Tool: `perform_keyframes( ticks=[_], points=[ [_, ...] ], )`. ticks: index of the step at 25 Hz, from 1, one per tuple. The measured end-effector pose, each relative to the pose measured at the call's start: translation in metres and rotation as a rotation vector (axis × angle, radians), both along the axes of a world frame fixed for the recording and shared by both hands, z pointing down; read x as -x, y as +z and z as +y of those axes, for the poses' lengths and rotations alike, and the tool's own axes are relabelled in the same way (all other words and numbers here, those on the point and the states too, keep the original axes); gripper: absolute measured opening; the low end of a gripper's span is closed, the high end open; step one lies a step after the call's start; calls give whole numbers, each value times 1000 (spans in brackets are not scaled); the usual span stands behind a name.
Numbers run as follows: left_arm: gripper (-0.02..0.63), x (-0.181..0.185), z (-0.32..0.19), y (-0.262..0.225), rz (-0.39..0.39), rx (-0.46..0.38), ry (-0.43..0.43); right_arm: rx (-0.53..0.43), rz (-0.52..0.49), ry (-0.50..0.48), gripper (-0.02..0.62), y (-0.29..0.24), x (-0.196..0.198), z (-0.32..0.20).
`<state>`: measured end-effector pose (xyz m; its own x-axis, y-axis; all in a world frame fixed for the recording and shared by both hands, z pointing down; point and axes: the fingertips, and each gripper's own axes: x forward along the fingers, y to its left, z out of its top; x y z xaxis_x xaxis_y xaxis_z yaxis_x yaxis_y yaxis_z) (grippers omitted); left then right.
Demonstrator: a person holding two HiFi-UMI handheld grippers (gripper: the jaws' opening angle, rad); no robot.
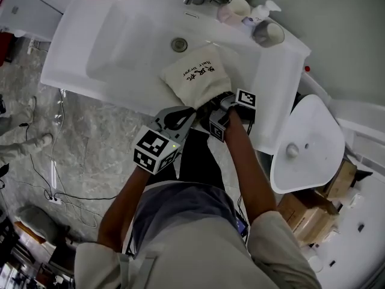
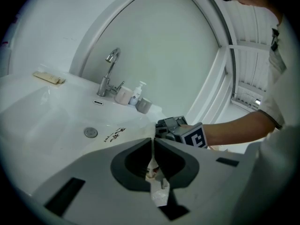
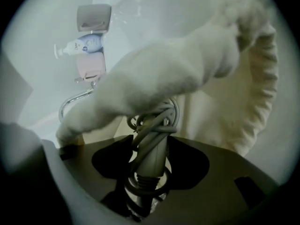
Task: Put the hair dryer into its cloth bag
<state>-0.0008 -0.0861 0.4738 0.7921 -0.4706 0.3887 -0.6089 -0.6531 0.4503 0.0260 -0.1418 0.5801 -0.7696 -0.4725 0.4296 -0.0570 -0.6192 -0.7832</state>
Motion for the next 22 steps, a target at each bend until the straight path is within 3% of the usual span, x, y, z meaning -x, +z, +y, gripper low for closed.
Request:
perform_keyframes(
  ticks=[5, 11, 16, 22],
  points=[
    [21, -8, -6, -1, -8, -4, -2, 36, 0, 113, 311, -5, -8, 1],
    [21, -10, -9, 1, -6, -3, 5, 46, 102, 114, 313, -16, -19, 12],
    [21, -9, -6, 1, -1, 3, 15, 33, 96, 111, 311, -29, -20, 25],
    [21, 1, -5, -1, -11, 1, 7, -62, 112, 54, 311, -43, -21, 36]
  ],
)
